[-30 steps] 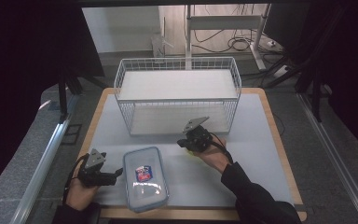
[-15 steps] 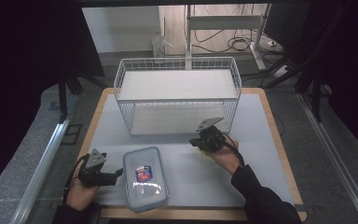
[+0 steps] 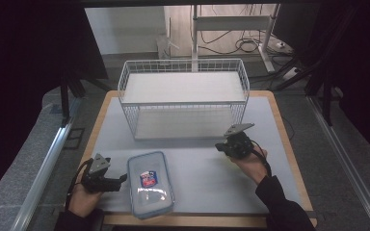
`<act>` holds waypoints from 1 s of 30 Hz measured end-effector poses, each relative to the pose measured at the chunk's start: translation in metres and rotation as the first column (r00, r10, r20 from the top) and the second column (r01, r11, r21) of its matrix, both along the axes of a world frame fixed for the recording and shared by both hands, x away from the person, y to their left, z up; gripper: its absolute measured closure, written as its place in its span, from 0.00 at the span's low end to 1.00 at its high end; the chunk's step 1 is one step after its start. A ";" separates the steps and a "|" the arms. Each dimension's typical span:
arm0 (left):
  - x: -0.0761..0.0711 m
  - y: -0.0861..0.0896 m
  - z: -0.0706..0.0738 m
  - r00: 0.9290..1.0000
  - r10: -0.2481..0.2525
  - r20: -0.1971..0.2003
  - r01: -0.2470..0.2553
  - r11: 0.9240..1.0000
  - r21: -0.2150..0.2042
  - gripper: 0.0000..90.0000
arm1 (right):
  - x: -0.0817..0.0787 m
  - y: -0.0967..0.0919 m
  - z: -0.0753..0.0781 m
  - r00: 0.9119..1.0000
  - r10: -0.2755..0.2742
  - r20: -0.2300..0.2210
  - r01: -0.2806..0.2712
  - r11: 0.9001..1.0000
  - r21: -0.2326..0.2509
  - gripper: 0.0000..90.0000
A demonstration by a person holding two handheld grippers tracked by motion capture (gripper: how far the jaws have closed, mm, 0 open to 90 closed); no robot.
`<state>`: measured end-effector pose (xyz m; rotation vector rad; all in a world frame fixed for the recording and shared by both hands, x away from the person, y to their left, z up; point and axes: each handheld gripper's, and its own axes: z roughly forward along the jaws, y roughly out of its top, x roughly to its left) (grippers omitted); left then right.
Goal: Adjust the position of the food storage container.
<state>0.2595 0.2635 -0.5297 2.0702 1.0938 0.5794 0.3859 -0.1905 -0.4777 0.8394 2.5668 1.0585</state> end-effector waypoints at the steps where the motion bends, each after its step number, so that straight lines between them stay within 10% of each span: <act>1: 0.000 0.000 0.000 1.000 0.001 -0.002 -0.001 1.000 -0.001 0.10 | -0.001 -0.007 0.000 1.000 -0.014 -0.001 0.014 1.000 0.003 1.00; 19: -0.002 -0.002 0.002 0.998 -0.003 -0.062 0.003 1.000 -0.013 0.12 | -0.016 -0.056 0.003 0.993 -0.119 0.012 0.119 0.993 0.023 1.00; 30: -0.033 -0.011 0.008 0.972 -0.182 -0.147 0.172 0.982 -0.081 0.56 | -0.041 -0.039 0.010 0.997 -0.058 0.045 0.056 0.997 0.047 0.99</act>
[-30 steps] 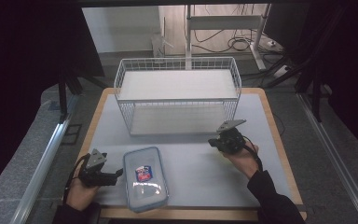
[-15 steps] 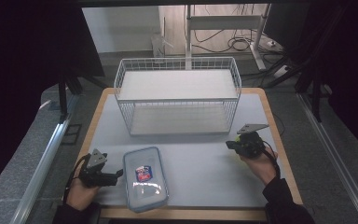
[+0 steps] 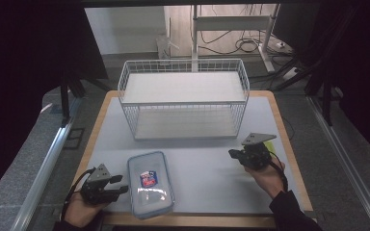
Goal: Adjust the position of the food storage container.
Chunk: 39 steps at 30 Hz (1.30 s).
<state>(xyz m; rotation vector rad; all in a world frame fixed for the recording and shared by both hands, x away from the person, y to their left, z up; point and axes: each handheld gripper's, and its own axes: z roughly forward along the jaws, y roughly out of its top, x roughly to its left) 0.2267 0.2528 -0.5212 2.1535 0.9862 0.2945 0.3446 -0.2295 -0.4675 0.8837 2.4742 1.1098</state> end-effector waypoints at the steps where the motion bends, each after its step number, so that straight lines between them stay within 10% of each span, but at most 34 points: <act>1: -0.002 -0.001 0.000 1.000 -0.009 -0.007 0.009 1.000 0.000 0.58 | -0.003 0.001 0.000 1.000 0.007 -0.004 -0.007 1.000 0.000 0.99; 12: -0.005 -0.017 0.003 0.993 -0.109 -0.041 0.108 0.994 -0.031 0.89 | -0.025 0.003 -0.004 0.998 0.042 -0.051 -0.041 0.999 0.028 0.99; 39: 0.003 -0.106 0.006 0.942 -0.331 -0.051 0.326 0.941 -0.089 0.95 | -0.061 0.011 -0.011 0.989 0.108 -0.097 -0.106 0.994 0.028 0.99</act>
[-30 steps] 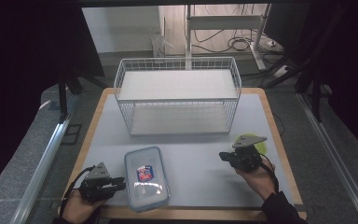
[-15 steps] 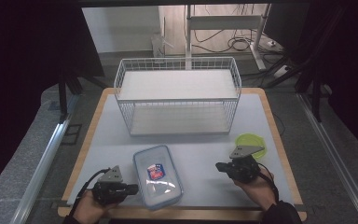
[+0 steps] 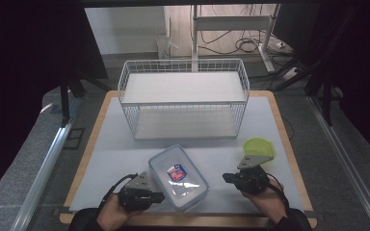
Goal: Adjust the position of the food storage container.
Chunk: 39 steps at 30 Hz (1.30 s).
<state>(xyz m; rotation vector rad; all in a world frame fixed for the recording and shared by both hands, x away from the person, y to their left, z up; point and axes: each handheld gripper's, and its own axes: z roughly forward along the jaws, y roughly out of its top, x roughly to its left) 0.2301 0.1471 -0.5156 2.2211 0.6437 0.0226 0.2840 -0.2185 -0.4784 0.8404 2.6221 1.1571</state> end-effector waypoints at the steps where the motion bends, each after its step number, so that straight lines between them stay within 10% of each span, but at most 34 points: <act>1: 0.002 -0.008 0.000 1.000 -0.003 0.003 0.003 1.000 0.001 0.96 | -0.002 0.000 -0.001 1.000 0.001 -0.006 -0.001 1.000 0.000 0.99; 6: 0.005 -0.015 0.002 1.000 -0.020 0.020 0.019 0.999 0.029 0.96 | -0.007 0.001 -0.003 1.000 0.012 -0.013 -0.012 1.000 -0.002 1.00; 10: 0.017 0.011 0.005 0.997 0.061 0.050 -0.065 0.995 0.073 0.96 | -0.015 0.004 -0.005 0.999 0.027 -0.026 -0.027 1.000 -0.008 1.00; 18: 0.077 0.049 0.010 0.968 0.224 0.116 -0.235 0.968 0.091 0.96 | -0.029 0.018 -0.014 0.993 0.100 -0.065 -0.101 0.995 -0.012 1.00; 23: 0.109 0.040 0.005 0.972 0.211 0.107 -0.216 0.975 0.045 0.95 | -0.028 0.029 -0.018 0.989 0.124 -0.085 -0.125 0.992 -0.007 1.00; 39: 0.091 0.034 0.001 0.973 0.220 0.076 -0.227 0.969 0.102 1.00 | -0.002 0.027 -0.020 0.998 -0.017 -0.061 0.015 0.999 -0.035 1.00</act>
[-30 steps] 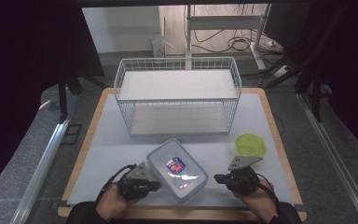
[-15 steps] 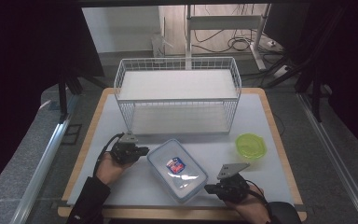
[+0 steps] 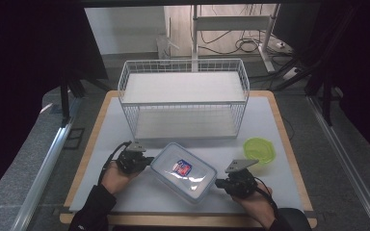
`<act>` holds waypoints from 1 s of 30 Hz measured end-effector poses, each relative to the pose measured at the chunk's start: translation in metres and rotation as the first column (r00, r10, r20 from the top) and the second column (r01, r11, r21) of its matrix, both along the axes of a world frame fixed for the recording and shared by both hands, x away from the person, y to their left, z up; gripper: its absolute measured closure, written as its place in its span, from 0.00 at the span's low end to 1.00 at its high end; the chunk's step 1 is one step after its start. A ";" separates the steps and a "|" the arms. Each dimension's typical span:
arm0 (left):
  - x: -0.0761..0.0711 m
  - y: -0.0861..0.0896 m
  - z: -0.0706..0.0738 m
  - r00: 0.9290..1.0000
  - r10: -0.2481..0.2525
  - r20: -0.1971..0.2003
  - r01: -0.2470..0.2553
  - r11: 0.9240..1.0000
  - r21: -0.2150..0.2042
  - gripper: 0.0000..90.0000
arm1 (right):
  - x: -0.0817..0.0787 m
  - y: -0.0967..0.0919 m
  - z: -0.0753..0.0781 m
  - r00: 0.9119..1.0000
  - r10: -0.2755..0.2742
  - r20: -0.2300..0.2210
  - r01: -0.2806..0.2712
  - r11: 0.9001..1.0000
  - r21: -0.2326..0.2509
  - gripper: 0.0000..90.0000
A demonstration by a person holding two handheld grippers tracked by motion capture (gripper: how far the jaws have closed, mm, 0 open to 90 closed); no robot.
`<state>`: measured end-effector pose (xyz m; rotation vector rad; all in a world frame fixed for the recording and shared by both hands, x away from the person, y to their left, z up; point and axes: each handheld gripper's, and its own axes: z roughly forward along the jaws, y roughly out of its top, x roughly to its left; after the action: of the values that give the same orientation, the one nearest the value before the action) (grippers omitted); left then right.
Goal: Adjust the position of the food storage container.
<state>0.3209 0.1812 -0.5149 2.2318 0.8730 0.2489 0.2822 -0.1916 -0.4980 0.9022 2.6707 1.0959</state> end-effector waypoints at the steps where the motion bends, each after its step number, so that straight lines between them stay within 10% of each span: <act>1: -0.002 0.001 0.000 1.000 0.001 -0.001 -0.001 1.000 0.001 1.00 | 0.004 -0.001 -0.001 1.000 -0.007 -0.004 0.007 1.000 0.003 1.00; 23: -0.032 -0.003 0.004 0.999 0.045 -0.021 -0.045 0.999 -0.022 1.00 | 0.071 0.012 -0.006 0.989 -0.143 0.029 0.143 0.990 -0.017 1.00; 30: -0.034 0.000 0.006 0.998 0.059 0.016 -0.059 0.998 -0.021 0.91 | 0.068 0.008 -0.001 0.988 -0.140 0.069 0.142 0.989 -0.028 0.99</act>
<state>0.2866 0.1813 -0.5084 2.1847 0.9292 0.2850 0.3507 -0.1837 -0.4988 1.0117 2.5203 1.0289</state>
